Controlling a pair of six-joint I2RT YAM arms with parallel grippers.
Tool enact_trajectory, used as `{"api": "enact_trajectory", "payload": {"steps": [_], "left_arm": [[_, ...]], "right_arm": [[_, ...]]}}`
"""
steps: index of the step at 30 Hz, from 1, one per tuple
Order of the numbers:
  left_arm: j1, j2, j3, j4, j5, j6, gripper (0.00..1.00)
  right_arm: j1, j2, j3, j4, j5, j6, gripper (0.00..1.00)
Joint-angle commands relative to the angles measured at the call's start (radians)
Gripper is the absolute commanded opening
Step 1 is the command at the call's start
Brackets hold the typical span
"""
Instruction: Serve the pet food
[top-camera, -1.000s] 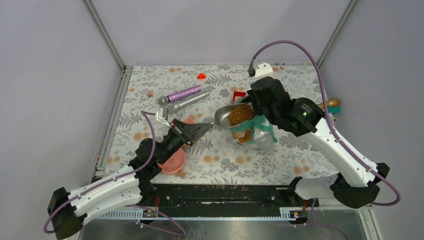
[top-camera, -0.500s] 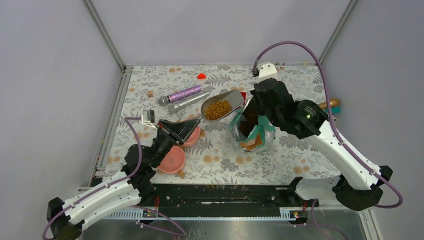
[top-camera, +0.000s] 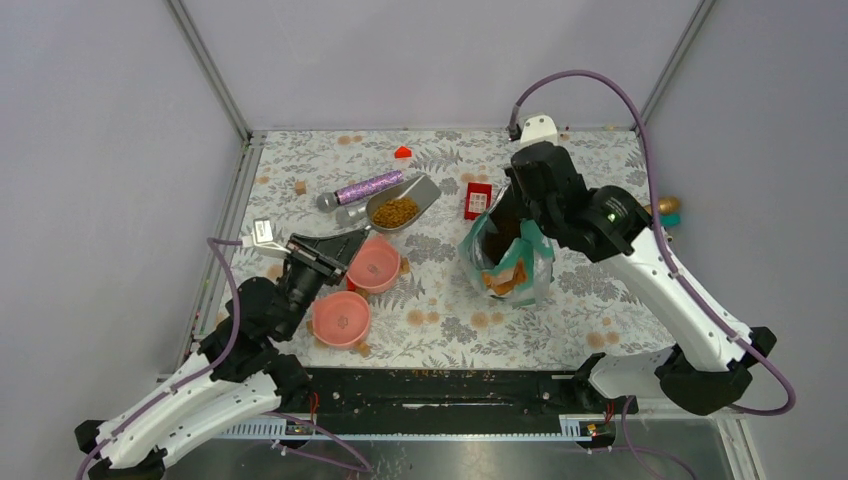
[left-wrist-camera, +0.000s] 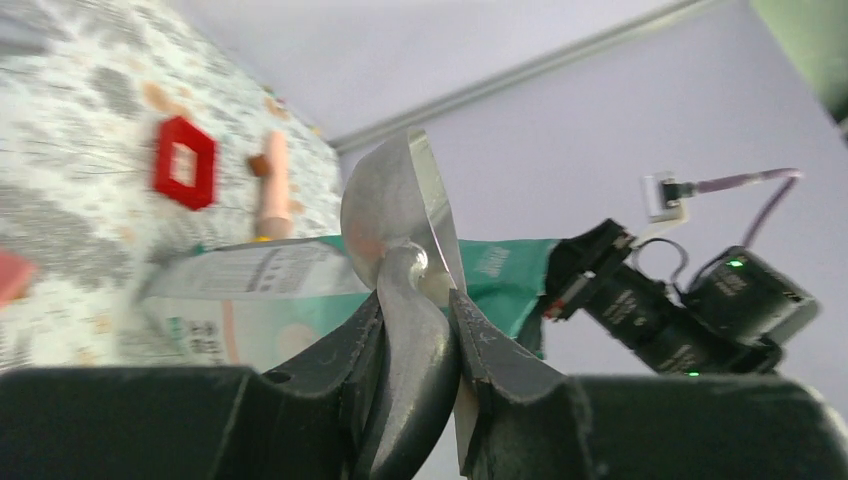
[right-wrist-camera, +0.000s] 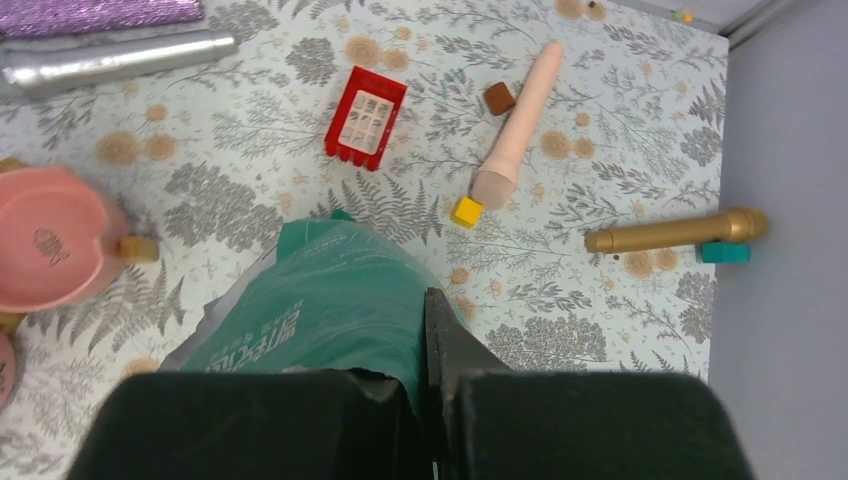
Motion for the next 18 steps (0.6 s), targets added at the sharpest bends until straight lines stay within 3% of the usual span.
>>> {"api": "enact_trajectory", "payload": {"steps": [1, 6, 10, 18], "left_arm": [[0.003, -0.056, 0.082, -0.286, -0.191, 0.019, 0.0], [0.003, -0.142, 0.087, -0.504, -0.311, 0.007, 0.0], [0.003, -0.207, 0.062, -0.575, -0.333, -0.002, 0.0], [0.004, -0.159, 0.084, -0.739, -0.363, -0.063, 0.0]], "right_arm": [[-0.085, 0.019, 0.13, 0.128, 0.05, -0.005, 0.0], [-0.172, 0.036, 0.144, 0.127, 0.044, -0.018, 0.0], [-0.22, 0.039, 0.152, 0.127, 0.051, -0.034, 0.0], [-0.233, 0.019, 0.14, 0.127, 0.043, -0.056, 0.0]]}}
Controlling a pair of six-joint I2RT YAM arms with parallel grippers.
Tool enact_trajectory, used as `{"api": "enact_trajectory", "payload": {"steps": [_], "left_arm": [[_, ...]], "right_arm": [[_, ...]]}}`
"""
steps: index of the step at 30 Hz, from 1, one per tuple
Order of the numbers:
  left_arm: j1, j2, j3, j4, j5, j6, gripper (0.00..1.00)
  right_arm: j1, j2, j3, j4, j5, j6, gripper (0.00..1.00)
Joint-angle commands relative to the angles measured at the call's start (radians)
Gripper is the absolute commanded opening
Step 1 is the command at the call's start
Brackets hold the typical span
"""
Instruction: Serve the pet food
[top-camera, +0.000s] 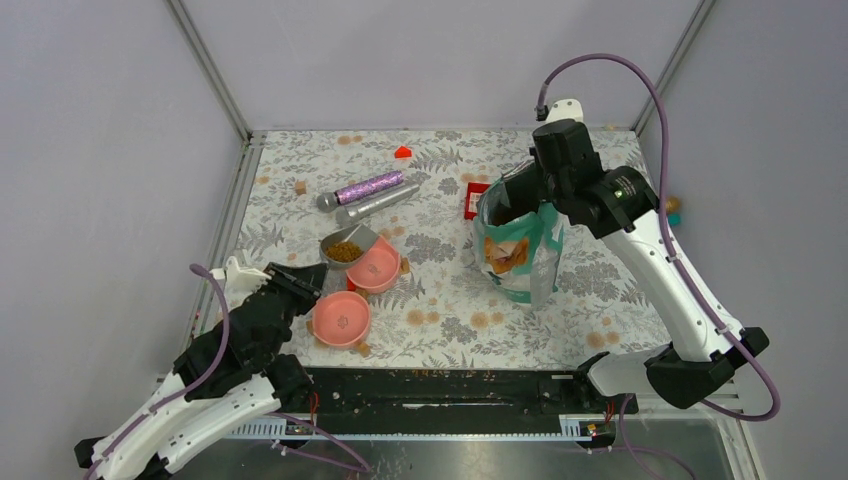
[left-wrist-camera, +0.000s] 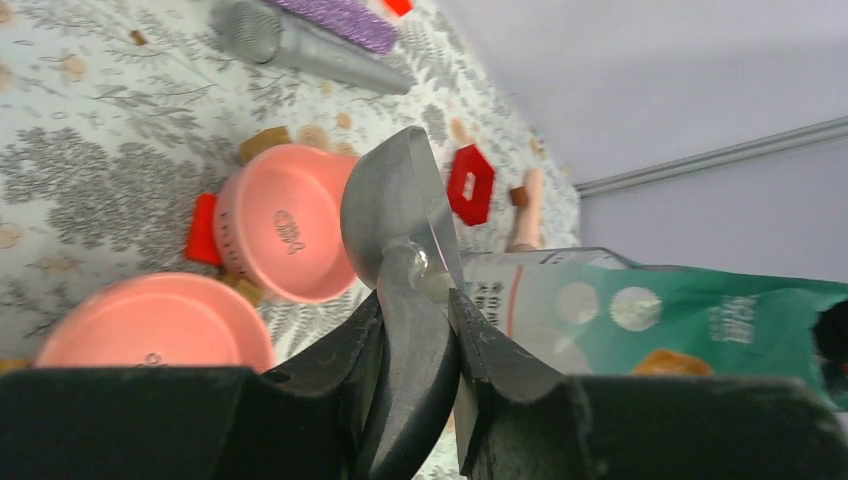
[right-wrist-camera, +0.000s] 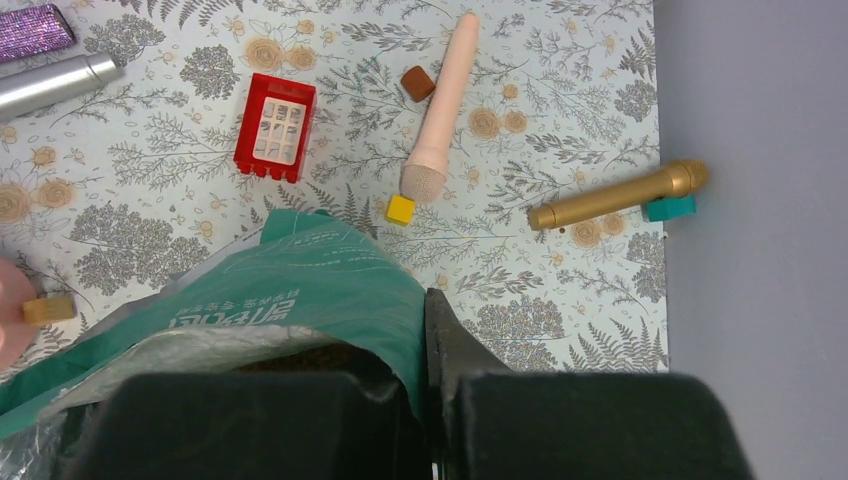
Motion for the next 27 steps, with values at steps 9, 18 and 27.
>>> {"api": "enact_trajectory", "payload": {"steps": [9, 18, 27], "left_arm": [[0.004, 0.232, 0.114, -0.157, -0.052, -0.114, 0.0], [0.011, 0.348, 0.134, -0.116, -0.062, -0.101, 0.0], [0.041, 0.435, 0.192, -0.143, -0.043, -0.075, 0.0]], "right_arm": [[-0.008, -0.074, 0.043, 0.17, -0.046, -0.032, 0.0], [-0.009, -0.071, 0.035, 0.17, -0.062, -0.047, 0.0], [-0.008, -0.068, 0.031, 0.17, -0.082, -0.045, 0.0]]}}
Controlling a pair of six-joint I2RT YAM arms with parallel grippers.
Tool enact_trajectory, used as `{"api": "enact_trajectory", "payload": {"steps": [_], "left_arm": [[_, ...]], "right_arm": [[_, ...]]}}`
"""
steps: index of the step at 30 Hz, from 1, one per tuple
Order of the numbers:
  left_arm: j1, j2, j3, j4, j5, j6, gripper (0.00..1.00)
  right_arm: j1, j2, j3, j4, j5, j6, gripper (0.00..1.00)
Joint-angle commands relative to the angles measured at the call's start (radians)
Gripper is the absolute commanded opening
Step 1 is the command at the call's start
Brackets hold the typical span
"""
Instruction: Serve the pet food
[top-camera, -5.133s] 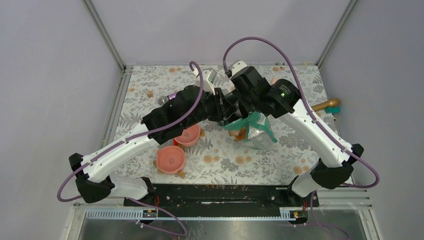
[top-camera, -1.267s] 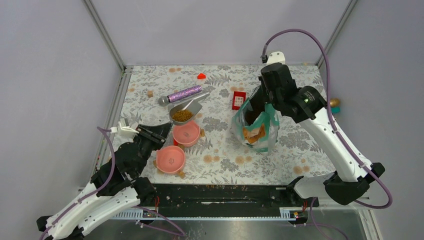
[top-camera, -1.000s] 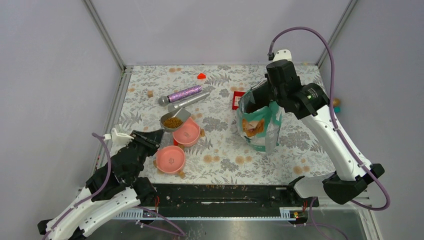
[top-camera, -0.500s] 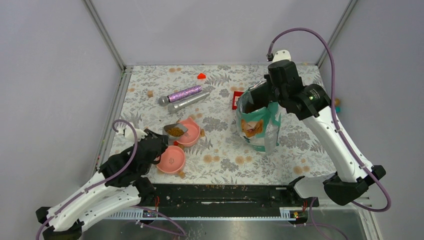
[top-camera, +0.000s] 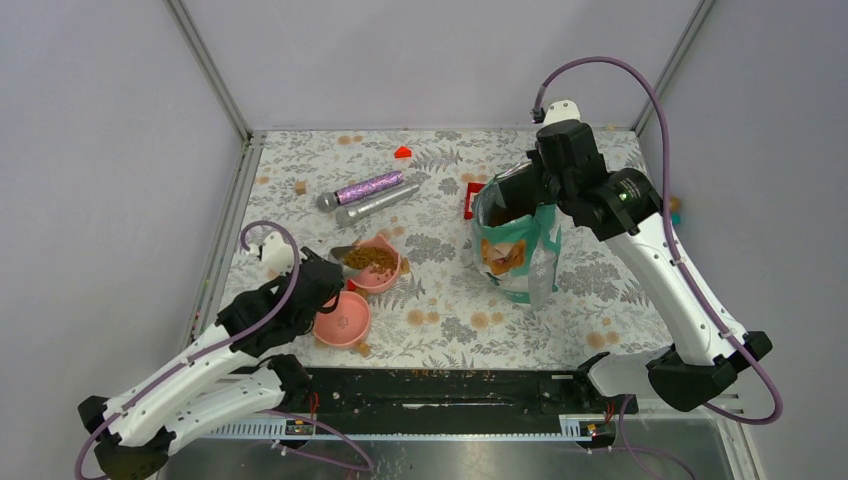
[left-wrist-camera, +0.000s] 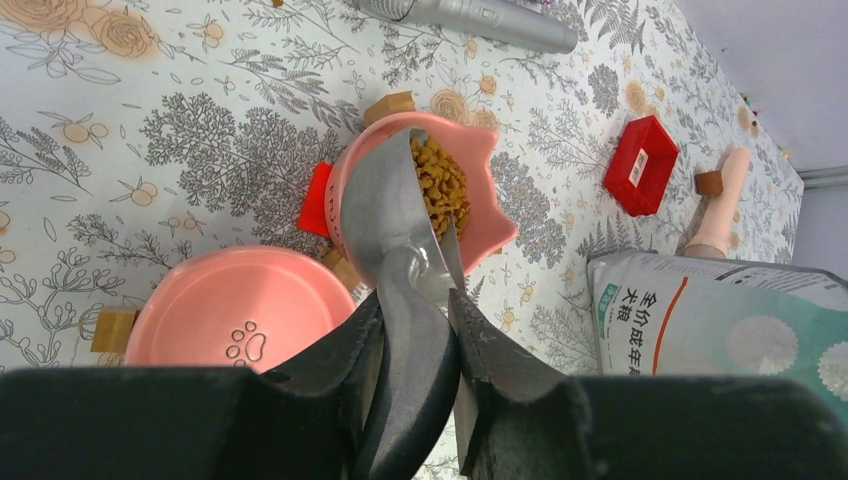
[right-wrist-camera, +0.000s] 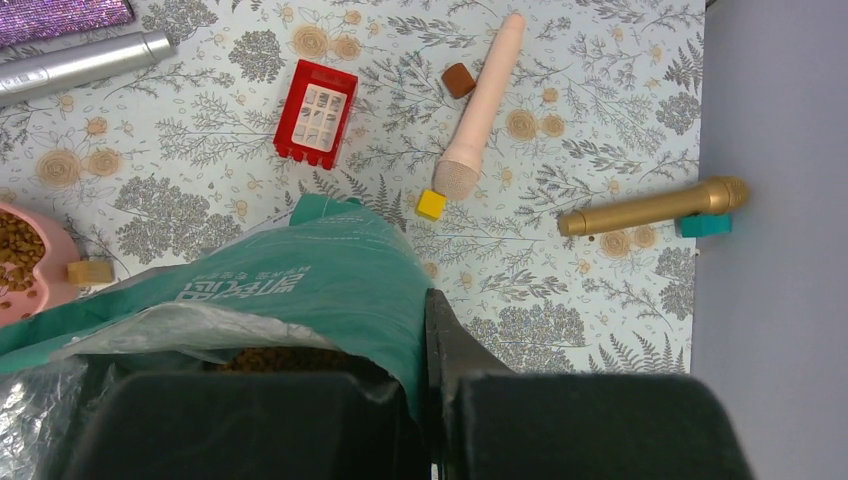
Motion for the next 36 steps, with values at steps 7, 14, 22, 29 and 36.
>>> {"api": "enact_trajectory", "payload": {"steps": [7, 14, 22, 29, 36], "left_arm": [[0.018, 0.061, 0.129, -0.032, -0.011, 0.023, 0.0], [0.017, 0.075, 0.183, -0.114, 0.003, 0.078, 0.0], [0.018, 0.143, 0.268, -0.151, 0.011, 0.189, 0.0], [0.024, 0.244, 0.364, -0.189, 0.052, 0.3, 0.0], [0.026, 0.249, 0.373, -0.161, 0.092, 0.372, 0.0]], "right_arm": [[-0.007, -0.046, 0.049, 0.142, 0.021, -0.03, 0.0], [-0.007, -0.027, 0.082, 0.092, 0.018, -0.044, 0.0], [-0.008, 0.025, 0.186, -0.065, -0.014, -0.085, 0.0], [-0.007, 0.036, 0.243, -0.144, -0.002, -0.114, 0.0], [-0.007, 0.113, 0.331, -0.272, -0.007, -0.157, 0.0]]}}
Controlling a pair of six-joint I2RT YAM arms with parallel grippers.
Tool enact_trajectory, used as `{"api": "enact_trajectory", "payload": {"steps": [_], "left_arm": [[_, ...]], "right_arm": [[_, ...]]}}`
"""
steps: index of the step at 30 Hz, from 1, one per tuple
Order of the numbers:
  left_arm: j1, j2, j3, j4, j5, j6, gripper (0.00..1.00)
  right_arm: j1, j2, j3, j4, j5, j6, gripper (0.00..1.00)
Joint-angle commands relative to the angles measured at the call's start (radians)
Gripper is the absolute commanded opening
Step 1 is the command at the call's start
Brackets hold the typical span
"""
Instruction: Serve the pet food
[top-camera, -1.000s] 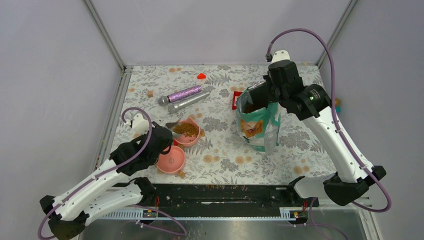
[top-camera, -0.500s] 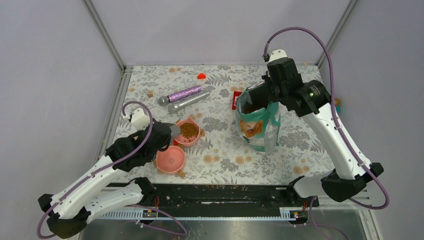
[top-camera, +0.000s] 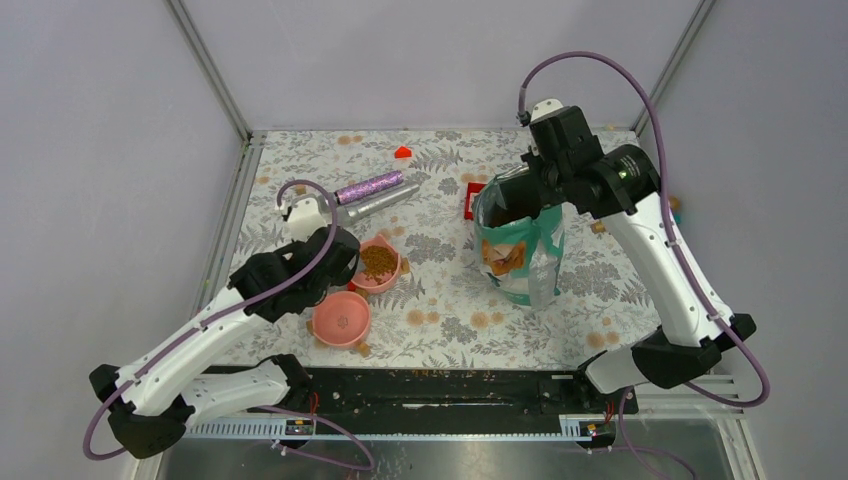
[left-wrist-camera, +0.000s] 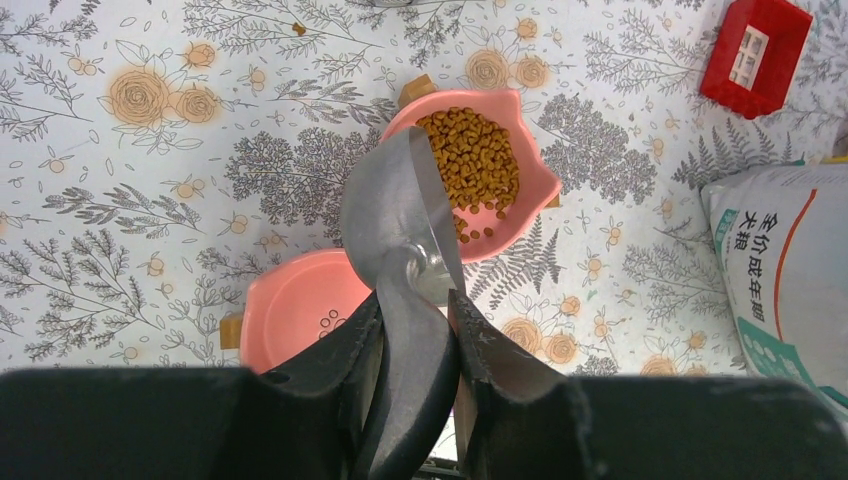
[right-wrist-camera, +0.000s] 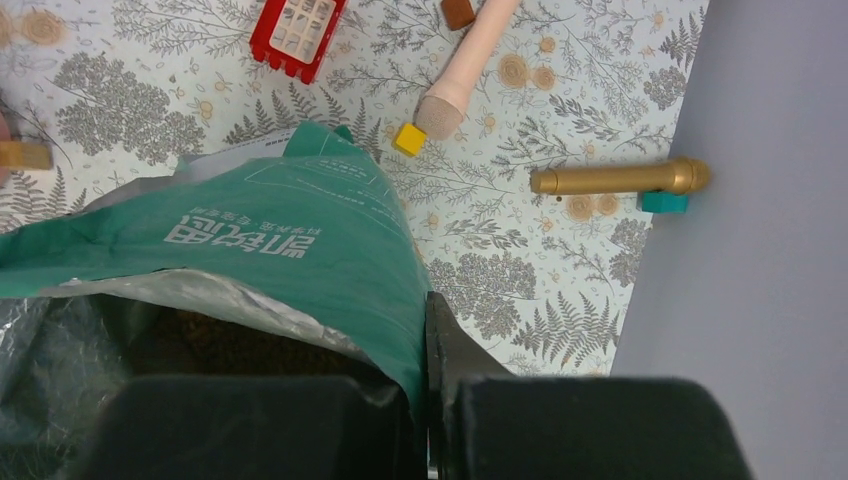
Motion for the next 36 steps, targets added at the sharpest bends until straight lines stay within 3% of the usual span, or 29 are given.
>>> {"api": "enact_trajectory", "payload": {"steps": [1, 8, 18, 24, 26, 30, 36], "left_arm": [[0.006, -0.039, 0.039, 0.049, 0.031, 0.09, 0.0], [0.005, -0.1, 0.059, 0.073, 0.051, 0.149, 0.0], [0.005, -0.114, 0.081, 0.074, 0.05, 0.203, 0.0], [0.006, -0.117, 0.096, 0.11, 0.082, 0.233, 0.0], [0.004, -0.126, 0.101, 0.132, 0.107, 0.25, 0.0], [0.005, -0.138, 0.122, 0.182, 0.144, 0.283, 0.0], [0.006, -0.151, 0.209, 0.32, 0.347, 0.332, 0.0]], "right_arm": [[-0.006, 0.012, 0.14, -0.017, 0.046, -0.055, 0.0], [-0.006, 0.035, 0.202, -0.044, -0.053, -0.045, 0.09], [-0.006, 0.029, 0.218, -0.128, 0.007, -0.033, 0.29], [-0.006, -0.002, 0.154, -0.12, -0.012, -0.04, 0.34], [-0.006, -0.012, 0.123, -0.118, -0.013, -0.019, 0.31], [-0.006, -0.05, 0.084, -0.068, -0.073, 0.055, 0.0], [-0.006, -0.107, 0.007, 0.05, -0.271, 0.176, 0.0]]}}
